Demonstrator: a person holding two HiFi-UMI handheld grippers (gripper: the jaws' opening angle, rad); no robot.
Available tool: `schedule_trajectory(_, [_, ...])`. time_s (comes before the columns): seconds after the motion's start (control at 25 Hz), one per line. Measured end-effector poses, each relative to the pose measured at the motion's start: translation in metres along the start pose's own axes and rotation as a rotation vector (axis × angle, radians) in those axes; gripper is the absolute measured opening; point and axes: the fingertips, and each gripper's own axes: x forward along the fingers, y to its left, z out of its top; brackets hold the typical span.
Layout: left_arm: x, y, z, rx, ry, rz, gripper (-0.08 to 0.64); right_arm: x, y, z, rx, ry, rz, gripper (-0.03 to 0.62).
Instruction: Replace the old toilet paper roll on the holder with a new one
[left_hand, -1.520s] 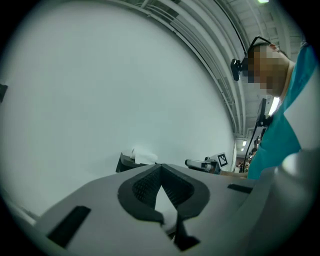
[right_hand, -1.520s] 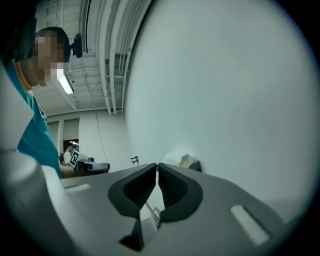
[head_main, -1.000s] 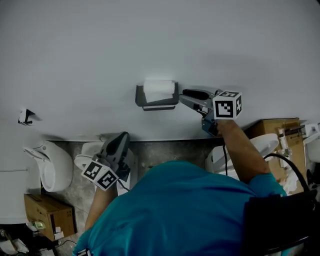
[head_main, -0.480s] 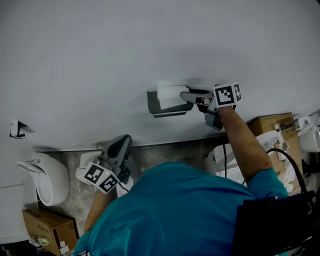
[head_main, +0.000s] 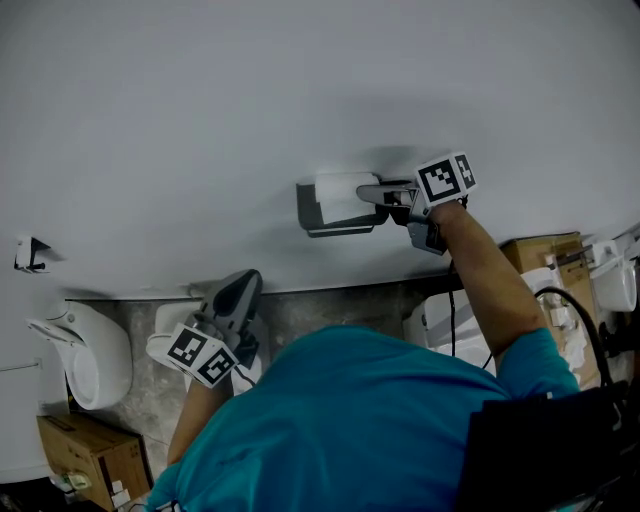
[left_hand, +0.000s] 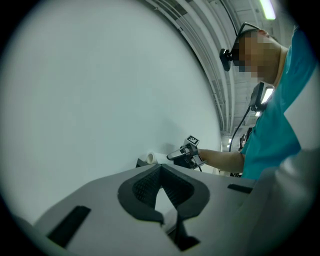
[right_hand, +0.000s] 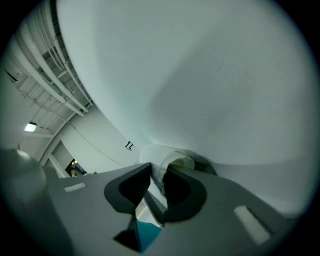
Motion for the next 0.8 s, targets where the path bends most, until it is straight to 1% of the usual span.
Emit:
schedule_trajectory(0.08, [-0.002,-0.001,-0.001,-0.007,-0.004,0.008,0.008,0.000,0.004,-0.001,-0.019,0.006,0.016,0.063])
schedule_trajectory(0.2, [-0.006,-0.002,-0.002,-0.014,-0.007,0.016,0.009,-0.004,0.013,0.000,-0.031,-0.012,0.074,0.038])
schedule_trajectory(0.28, [-0.005,-0.005,-0.003,-0.016,-0.008,0.021,0.008,-0.009,0.019,0.000,-0.058,-0.021,0.106,0.028])
schedule_trajectory(0.4, [-0.005,-0.009,-0.004,-0.016,-0.012,0.024,0.008,-0.018,0.026,0.000,-0.101,-0.038,0.134,0.021])
schedule_trajectory(0.52, [-0.009,-0.007,-0.002,-0.014,-0.015,0.024,0.008,-0.027,0.032,0.005,-0.112,-0.075,0.156,0.020])
schedule_trajectory(0.6, [-0.005,-0.013,-0.003,-0.012,-0.015,0.023,0.008,-0.045,0.032,0.006,-0.118,-0.101,0.166,0.020])
schedule_trajectory(0.72, [0.012,-0.045,-0.008,0.003,-0.015,0.016,0.008,-0.096,0.026,-0.004,-0.134,-0.143,0.166,0.020])
schedule_trajectory(0.8, [0.012,-0.047,-0.008,0.012,-0.013,0.009,0.009,-0.109,0.028,-0.005,-0.138,-0.162,0.158,0.018])
